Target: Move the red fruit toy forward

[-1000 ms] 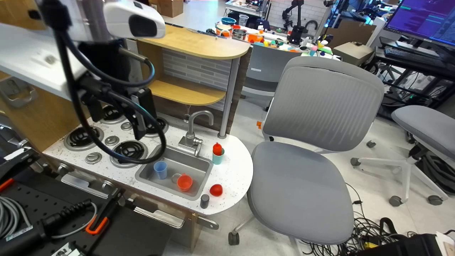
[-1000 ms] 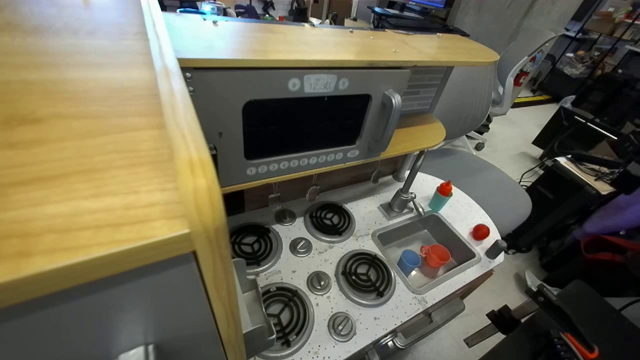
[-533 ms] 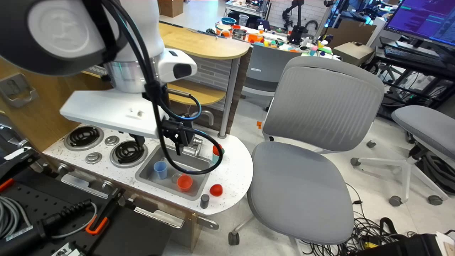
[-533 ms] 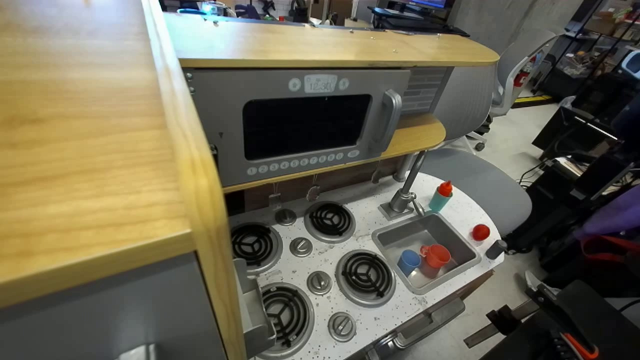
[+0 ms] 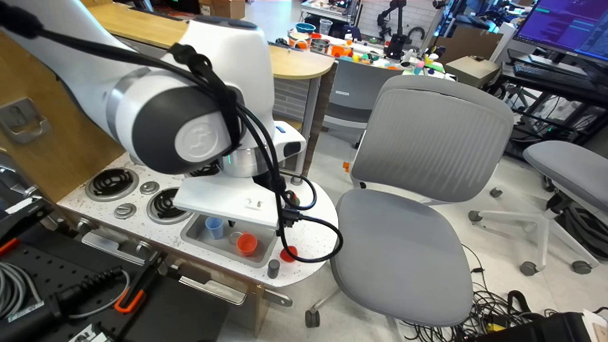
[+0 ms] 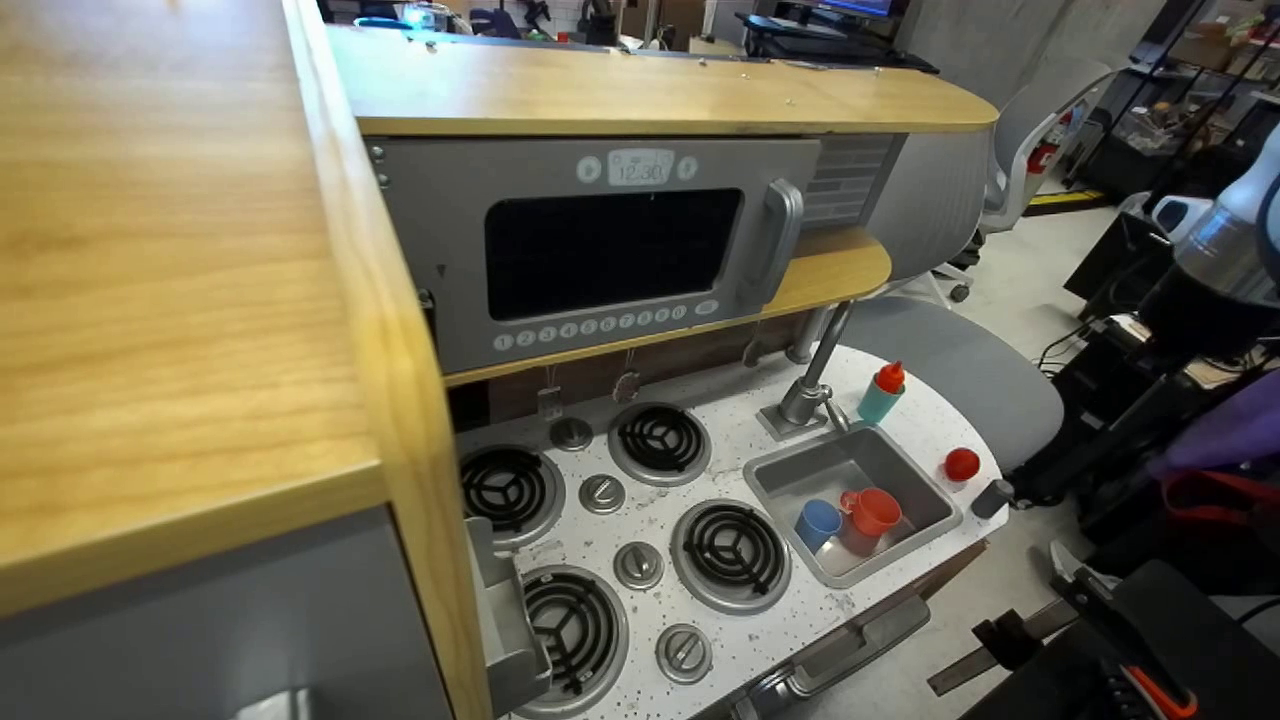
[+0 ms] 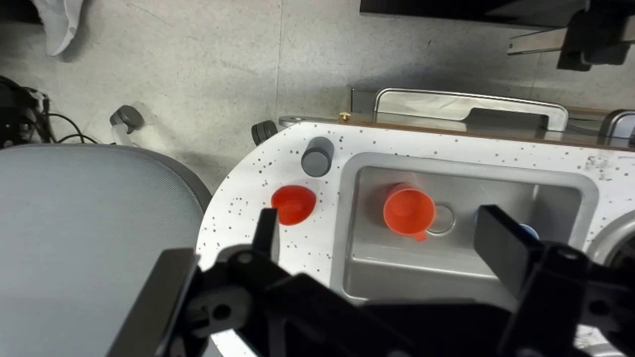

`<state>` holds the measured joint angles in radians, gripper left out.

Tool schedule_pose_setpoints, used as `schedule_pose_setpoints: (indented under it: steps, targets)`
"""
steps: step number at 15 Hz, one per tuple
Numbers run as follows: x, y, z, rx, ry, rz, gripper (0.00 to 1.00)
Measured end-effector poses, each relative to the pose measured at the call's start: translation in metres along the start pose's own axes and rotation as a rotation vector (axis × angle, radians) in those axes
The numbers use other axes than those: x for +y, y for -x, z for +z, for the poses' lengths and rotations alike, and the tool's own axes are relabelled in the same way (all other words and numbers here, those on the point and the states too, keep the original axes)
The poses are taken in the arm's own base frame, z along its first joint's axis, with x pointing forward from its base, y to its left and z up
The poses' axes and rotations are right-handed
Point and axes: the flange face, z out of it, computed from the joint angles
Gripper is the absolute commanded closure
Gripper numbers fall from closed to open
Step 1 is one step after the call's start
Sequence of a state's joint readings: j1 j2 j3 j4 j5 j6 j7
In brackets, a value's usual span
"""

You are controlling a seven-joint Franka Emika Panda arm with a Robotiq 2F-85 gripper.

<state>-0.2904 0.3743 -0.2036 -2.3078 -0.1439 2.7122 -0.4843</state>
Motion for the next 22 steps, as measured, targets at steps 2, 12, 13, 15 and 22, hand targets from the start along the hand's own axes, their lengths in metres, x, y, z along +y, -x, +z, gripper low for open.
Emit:
schedule_pose_setpoints:
  steps: [2, 12, 13, 15, 22]
  targets:
    - [0.012, -0.008, 0.019, -0.006, -0.025, 0.016, 0.00]
    - [0.046, -0.051, 0.084, -0.037, -0.106, 0.055, 0.00]
    - [0.046, -0.055, 0.091, -0.039, -0.104, 0.051, 0.00]
    - [0.047, -0.062, 0.102, -0.042, -0.102, 0.048, 0.00]
    - [0.055, -0.074, 0.137, -0.064, -0.086, 0.068, 0.00]
